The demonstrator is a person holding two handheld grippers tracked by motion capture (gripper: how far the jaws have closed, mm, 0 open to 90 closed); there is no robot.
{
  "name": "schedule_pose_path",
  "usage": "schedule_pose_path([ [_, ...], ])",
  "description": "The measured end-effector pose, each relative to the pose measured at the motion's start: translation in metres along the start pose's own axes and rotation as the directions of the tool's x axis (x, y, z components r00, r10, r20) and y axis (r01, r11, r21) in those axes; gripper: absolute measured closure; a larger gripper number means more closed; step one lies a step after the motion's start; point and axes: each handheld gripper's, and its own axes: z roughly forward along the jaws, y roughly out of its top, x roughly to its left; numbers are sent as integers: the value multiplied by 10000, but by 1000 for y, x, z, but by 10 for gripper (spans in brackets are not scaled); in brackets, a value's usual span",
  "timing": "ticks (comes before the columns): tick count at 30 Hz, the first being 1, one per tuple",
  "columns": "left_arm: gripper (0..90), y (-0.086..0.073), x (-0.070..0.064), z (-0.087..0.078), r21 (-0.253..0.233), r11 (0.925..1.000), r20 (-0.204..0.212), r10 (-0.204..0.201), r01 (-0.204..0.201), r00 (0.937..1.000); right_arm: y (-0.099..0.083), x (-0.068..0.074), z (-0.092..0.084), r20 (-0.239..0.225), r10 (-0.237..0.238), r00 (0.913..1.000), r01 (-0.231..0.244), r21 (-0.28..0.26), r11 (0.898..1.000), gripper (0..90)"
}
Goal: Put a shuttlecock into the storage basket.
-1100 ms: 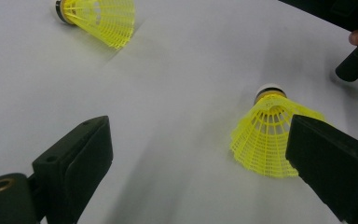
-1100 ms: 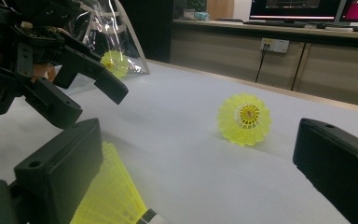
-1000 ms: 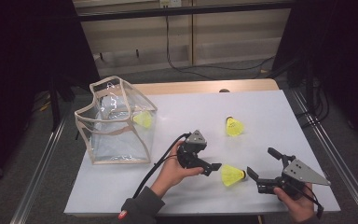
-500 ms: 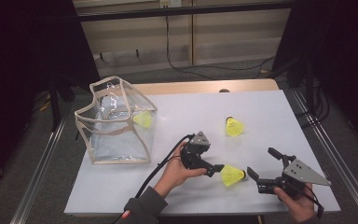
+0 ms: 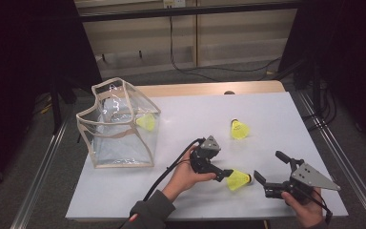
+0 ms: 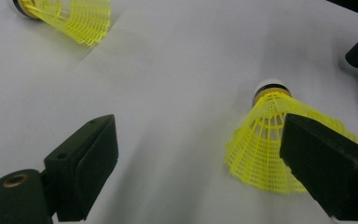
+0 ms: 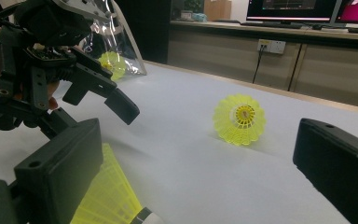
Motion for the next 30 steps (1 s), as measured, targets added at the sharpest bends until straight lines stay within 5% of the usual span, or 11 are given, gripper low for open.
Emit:
schedule_pose_path([
  [13,161,-2,-2,5,337,9993,40,152,-153,9999,0,0,0,-21,-6,10000,6,6,10000,15],
  [30,294,-2,-8,18,384,9985,760,367,-397,9964,0,0,0,-46,27,10000,-27,23,10000,15],
])
